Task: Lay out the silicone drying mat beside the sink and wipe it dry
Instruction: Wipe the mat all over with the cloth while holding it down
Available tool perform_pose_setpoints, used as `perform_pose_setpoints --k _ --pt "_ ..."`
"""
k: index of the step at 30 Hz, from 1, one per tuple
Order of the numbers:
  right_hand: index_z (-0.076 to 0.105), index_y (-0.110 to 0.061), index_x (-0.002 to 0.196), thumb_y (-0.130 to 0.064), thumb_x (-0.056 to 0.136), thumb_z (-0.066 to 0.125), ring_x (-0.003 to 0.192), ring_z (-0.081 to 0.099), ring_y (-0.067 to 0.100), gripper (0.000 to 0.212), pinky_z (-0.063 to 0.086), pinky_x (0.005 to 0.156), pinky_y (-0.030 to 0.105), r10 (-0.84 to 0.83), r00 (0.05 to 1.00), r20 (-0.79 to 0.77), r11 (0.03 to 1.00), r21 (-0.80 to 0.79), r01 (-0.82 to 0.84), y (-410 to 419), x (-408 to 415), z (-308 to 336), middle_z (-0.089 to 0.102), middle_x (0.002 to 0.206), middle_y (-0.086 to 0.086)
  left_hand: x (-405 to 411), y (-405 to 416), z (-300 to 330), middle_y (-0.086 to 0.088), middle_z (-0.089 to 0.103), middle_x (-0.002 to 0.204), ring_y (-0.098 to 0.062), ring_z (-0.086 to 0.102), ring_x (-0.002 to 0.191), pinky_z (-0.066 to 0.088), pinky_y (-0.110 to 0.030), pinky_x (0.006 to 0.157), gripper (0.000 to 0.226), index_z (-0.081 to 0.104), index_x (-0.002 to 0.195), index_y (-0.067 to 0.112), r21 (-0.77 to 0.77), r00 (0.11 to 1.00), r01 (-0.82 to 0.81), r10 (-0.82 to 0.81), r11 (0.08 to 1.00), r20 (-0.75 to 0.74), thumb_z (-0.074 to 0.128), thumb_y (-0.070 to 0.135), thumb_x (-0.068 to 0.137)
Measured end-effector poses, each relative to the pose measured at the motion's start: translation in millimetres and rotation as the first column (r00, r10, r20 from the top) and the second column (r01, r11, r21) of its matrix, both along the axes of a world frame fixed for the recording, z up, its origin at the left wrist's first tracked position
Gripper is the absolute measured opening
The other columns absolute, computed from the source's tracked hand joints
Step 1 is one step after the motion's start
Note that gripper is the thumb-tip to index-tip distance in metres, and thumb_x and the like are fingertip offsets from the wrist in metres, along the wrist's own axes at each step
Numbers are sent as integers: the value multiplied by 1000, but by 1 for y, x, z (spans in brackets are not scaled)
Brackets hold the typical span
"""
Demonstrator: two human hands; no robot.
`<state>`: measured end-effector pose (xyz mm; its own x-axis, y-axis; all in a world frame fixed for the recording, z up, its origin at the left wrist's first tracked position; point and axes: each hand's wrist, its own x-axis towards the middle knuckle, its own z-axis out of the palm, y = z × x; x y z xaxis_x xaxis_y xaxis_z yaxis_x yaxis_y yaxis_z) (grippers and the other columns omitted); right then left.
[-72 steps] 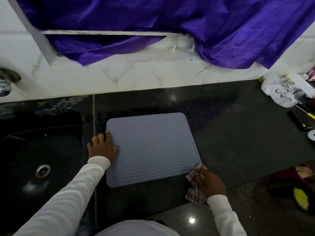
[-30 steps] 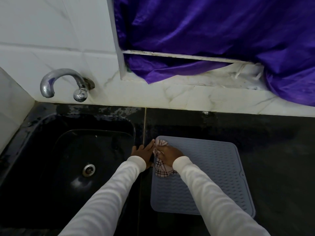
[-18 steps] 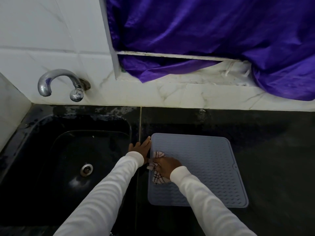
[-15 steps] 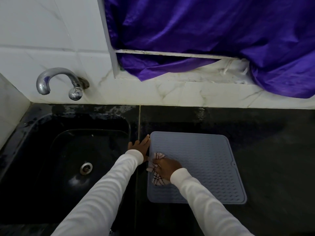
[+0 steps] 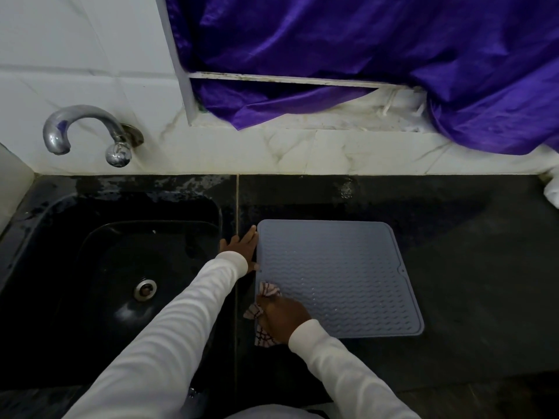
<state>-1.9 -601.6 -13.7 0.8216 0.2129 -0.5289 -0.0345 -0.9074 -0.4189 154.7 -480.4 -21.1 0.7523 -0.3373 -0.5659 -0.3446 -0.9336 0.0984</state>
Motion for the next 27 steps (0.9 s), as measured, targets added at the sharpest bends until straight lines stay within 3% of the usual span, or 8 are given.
perform_pose_setpoints --k 3,7,12,15,20,24,27 --pt "47 -11 129 -28 94 46 108 56 39 39 48 92 44 86 996 3 996 -27 -86 -1 -12 0 54 128 18 -1 0 0 15 -18 157 -31 21 138 21 -58 108 94 -5 151 29 6 1000 -1 1 1000 2 58 51 86" --pt "44 -15 135 -26 96 43 108 57 38 40 50 88 43 167 985 46 985 -58 -164 -9 -37 -1 52 132 17 -2 2 0 15 -18 157 -30 22 138 22 -56 109 93 -4 151 29 13 1000 6 -7 1000 20 57 53 86" --pt "29 -20 150 -27 99 36 120 51 41 52 43 96 45 231 972 48 972 -55 -229 -18 -67 1 36 150 16 -3 3 1 14 -17 157 -30 23 138 21 -56 109 92 -4 151 30 23 999 10 -11 1000 32 56 54 86" --pt "36 -27 145 -36 95 27 123 50 35 52 41 98 42 160 984 84 986 -66 -155 -23 -75 9 42 147 11 -4 3 0 14 -13 158 -31 25 136 21 -55 108 90 -1 151 30 29 997 18 -20 999 68 56 55 85" --pt "50 -45 129 -42 88 41 111 59 26 43 46 88 34 -79 994 82 988 -123 89 -50 -92 5 55 132 -2 -10 0 -3 10 -4 159 -33 21 135 21 -53 108 80 9 150 29 25 993 7 -10 1000 120 54 49 88" --pt "54 -45 126 -46 86 45 110 60 23 40 46 88 31 -194 977 90 967 -152 206 -77 -99 9 58 127 -3 -38 -1 -10 3 11 157 -32 23 129 20 -49 105 66 15 149 28 -112 959 61 -27 992 283 48 34 91" --pt "58 -44 122 -46 89 52 110 60 21 33 45 88 30 -249 961 118 949 -167 267 -98 -101 11 60 123 -4 -55 -1 -19 2 7 158 -30 24 127 16 -52 107 61 17 149 26 -146 947 75 -25 986 319 42 30 93"
